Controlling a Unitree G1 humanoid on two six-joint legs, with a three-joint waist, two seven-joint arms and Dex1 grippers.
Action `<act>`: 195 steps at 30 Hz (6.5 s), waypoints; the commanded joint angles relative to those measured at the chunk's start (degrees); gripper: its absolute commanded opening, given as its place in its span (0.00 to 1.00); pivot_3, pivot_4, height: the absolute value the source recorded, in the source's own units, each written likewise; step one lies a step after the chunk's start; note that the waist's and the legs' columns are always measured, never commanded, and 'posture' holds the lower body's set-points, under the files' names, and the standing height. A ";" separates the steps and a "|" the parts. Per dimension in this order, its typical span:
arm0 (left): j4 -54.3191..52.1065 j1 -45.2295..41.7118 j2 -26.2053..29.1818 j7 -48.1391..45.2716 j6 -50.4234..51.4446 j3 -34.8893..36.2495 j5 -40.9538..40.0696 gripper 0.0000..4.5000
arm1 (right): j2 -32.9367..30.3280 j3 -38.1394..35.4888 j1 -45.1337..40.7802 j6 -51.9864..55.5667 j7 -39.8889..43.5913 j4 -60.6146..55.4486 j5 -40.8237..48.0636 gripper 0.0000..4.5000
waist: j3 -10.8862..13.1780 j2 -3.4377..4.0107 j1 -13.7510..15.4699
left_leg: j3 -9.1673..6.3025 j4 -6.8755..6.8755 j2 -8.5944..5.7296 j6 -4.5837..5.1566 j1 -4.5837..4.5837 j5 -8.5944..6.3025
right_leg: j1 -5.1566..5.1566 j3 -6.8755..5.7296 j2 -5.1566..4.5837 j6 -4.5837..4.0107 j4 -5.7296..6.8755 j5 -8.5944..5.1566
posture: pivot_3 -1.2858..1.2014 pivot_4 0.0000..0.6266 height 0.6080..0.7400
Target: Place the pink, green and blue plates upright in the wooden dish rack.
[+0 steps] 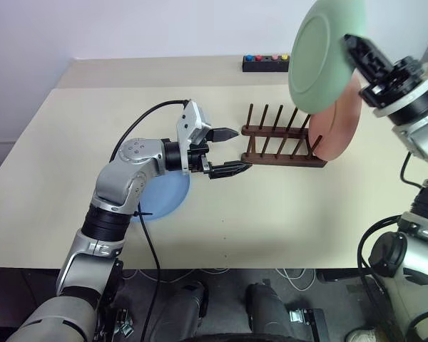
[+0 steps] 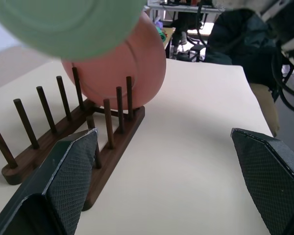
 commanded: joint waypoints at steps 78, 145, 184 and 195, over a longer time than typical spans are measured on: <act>5.00 -2.32 6.26 0.91 -4.15 4.93 1.87 1.00 | -7.90 5.62 13.94 -18.41 18.96 -22.07 -10.62 0.98 | 0.01 -0.03 0.00 | -0.03 -0.02 0.02 0.00 0.00 0.00 | 0.00 -0.01 0.03 0.00 -0.02 0.01 | 0.52 0.24 1.00; 51.43 -17.09 24.81 -0.51 43.79 -4.30 9.77 0.26 | -9.34 15.94 24.88 -23.40 23.95 -31.83 -17.46 1.00 | 0.06 -0.15 0.39 | -0.04 -0.08 0.02 -0.04 0.02 -0.01 | -0.06 -0.01 0.03 0.00 0.01 0.00 | 0.52 0.24 1.00; -2.26 -13.90 -21.09 52.99 31.58 55.08 -18.68 0.01 | -6.37 46.98 0.48 -69.05 6.60 -18.35 -91.89 1.00 | 0.15 -0.65 -0.83 | -0.04 0.09 0.05 -0.59 -0.02 0.31 | -0.04 -0.04 0.08 0.05 0.10 0.09 | 0.52 0.24 1.00; -9.22 -6.50 -28.13 54.32 20.34 42.35 -23.17 0.01 | 1.06 50.46 -1.09 -67.75 -1.26 -12.65 -105.02 1.00 | 0.15 -0.73 -0.94 | -0.04 0.05 0.06 -0.65 -0.01 0.35 | -0.06 -0.02 0.13 0.00 0.11 0.11 | 0.52 0.24 1.00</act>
